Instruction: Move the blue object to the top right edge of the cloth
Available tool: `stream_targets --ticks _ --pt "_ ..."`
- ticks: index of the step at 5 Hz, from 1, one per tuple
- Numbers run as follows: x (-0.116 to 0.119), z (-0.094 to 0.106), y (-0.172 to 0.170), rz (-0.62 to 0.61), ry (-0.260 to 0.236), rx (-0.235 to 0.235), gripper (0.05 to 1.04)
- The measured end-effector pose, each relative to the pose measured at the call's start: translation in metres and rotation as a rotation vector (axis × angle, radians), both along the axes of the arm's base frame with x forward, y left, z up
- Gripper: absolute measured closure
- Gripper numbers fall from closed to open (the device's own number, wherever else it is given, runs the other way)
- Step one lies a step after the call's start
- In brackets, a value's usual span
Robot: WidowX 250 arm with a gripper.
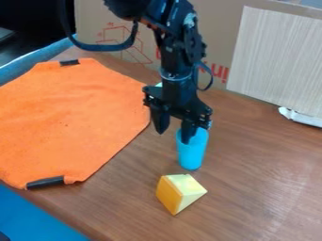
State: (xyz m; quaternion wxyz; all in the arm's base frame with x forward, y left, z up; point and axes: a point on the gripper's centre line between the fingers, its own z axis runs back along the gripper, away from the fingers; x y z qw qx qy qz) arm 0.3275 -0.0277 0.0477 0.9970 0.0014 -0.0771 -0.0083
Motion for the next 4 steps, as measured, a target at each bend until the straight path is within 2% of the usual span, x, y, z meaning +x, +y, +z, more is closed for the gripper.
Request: stream_targets --ticks 1,2,3,4 --pt "-0.002 -0.002 0.002 -0.003 0.005 -0.015 0.721" --pt "-0.006 -0.004 0.006 -0.009 0.004 -0.039 0.932" --pt "-0.009 0.015 0.017 0.004 -0.036 -0.074 1.007" --pt "-0.012 0.032 0.043 0.077 -0.063 -0.129 1.012"
